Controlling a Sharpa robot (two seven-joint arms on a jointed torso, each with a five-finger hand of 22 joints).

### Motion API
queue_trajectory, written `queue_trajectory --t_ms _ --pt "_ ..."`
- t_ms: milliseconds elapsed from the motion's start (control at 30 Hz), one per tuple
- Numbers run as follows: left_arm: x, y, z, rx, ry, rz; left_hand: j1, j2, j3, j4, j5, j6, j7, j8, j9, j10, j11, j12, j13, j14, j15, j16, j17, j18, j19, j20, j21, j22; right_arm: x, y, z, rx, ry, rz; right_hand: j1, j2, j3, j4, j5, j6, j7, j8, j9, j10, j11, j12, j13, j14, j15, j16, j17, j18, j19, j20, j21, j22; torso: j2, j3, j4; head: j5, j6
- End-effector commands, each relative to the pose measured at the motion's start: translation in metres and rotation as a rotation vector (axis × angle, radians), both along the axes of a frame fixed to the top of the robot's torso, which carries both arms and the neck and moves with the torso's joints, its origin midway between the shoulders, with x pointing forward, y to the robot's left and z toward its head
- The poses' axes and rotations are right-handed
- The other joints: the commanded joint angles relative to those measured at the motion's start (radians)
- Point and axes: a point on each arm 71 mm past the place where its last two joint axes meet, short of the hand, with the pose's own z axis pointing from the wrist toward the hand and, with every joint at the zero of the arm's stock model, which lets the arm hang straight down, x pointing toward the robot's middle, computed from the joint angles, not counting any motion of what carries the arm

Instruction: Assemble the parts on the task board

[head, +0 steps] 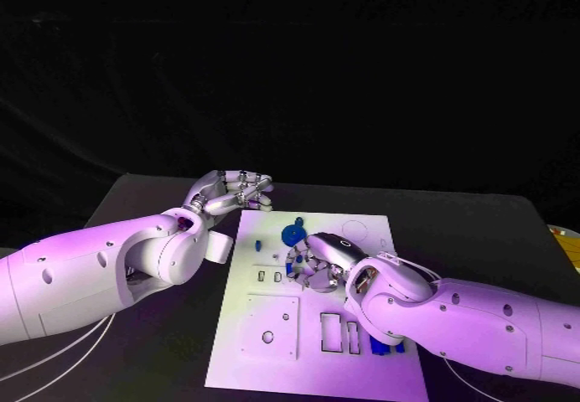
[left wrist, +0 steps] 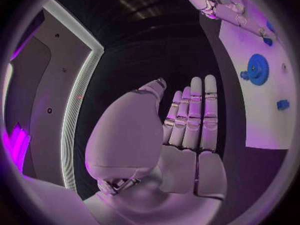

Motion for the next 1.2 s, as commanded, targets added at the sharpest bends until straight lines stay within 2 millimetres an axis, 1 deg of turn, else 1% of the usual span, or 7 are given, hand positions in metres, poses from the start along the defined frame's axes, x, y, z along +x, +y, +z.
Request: queue_trajectory --t_ms 33,200,567,800,1000,1200 --pt "-0.001 -0.003 0.001 -0.012 -0.002 -0.020 0.010 0.001 0.007 0.000 -0.004 -0.006 0.001 -0.004 0.002 0.003 0.003 -0.003 0.001 -0.006 0.000 0.007 0.002 0.018 -0.004 0.001 0.004 0.001 -0.002 0.003 -0.003 -0.042 -0.012 0.016 -0.007 0.001 0.005 0.000 0.004 0.022 -0.016 0.006 0.014 0.041 -0.008 -0.002 0.180 0.092 -0.007 0.005 0.213 -0.019 0.020 -0.006 -0.001 0.148 0.000 0.0002 -0.0010 0.001 -0.002" --pt "-0.001 -0.003 0.001 -0.012 -0.001 -0.021 0.010 0.001 0.007 0.000 -0.004 -0.006 0.001 -0.004 0.002 0.003 0.003 -0.003 0.001 -0.006 0.000 0.007 0.002 0.018 -0.004 0.001 0.004 0.001 -0.003 0.005 -0.005 -0.053 -0.005 0.023 -0.010 -0.001 0.004 0.001 0.004 0.022 -0.016 0.007 0.014 0.041 -0.008 -0.003 0.180 0.092 -0.007 0.005 0.212 -0.019 0.020 -0.006 -0.001 0.148 0.000 0.0001 0.0002 -0.003 -0.004" --pt "-0.001 -0.002 0.001 -0.012 0.000 -0.022 0.010 0.001 0.007 0.000 -0.004 -0.006 0.001 -0.004 0.002 0.003 0.003 -0.003 0.001 -0.006 0.000 0.007 0.002 0.018 -0.004 0.001 0.004 0.001 -0.004 0.008 -0.010 -0.074 0.011 0.027 -0.012 -0.003 0.004 0.001 0.004 0.022 -0.017 0.007 0.015 0.041 -0.008 -0.002 0.180 0.092 -0.007 0.005 0.213 -0.019 0.020 -0.006 -0.001 0.148 0.000 -0.0002 0.0009 -0.001 -0.008" --pt "-0.001 -0.002 0.001 -0.011 0.000 -0.021 0.010 0.001 0.007 0.000 -0.004 -0.006 0.001 -0.004 0.002 0.003 0.003 -0.003 0.001 -0.006 0.000 0.007 0.002 0.018 -0.004 0.001 0.004 0.001 -0.003 0.008 -0.013 -0.091 0.017 0.030 -0.016 -0.007 0.003 0.001 0.004 0.022 -0.017 0.007 0.015 0.041 -0.009 -0.003 0.179 0.092 -0.008 0.005 0.211 -0.019 0.019 -0.007 -0.002 0.147 -0.001 -0.0011 0.0010 -0.001 -0.008" --pt "-0.001 -0.002 0.001 -0.011 0.001 -0.022 0.010 -0.001 0.009 0.001 -0.005 -0.004 0.001 -0.004 0.003 0.005 0.002 -0.005 0.002 -0.008 0.000 0.008 0.005 0.018 -0.007 0.001 0.009 0.003 -0.003 0.008 -0.014 -0.101 0.017 0.032 -0.019 -0.012 0.002 0.000 0.003 0.020 -0.016 0.006 0.015 0.039 -0.009 -0.005 0.177 0.092 -0.008 0.005 0.210 -0.018 0.017 -0.007 -0.005 0.144 0.000 -0.0011 0.0014 -0.001 -0.006" --pt "-0.001 -0.001 0.001 -0.011 0.001 -0.021 0.010 -0.001 0.009 0.001 -0.005 -0.004 0.001 -0.004 0.003 0.005 0.002 -0.005 0.002 -0.008 0.000 0.008 0.005 0.018 -0.007 0.001 0.009 0.003 -0.003 0.008 -0.015 -0.110 0.018 0.032 -0.025 -0.016 0.002 0.002 0.001 0.015 -0.015 0.004 0.014 0.036 -0.008 -0.008 0.174 0.091 -0.007 0.004 0.208 -0.017 0.016 -0.007 -0.007 0.142 -0.001 -0.0013 0.0011 -0.004 -0.008"
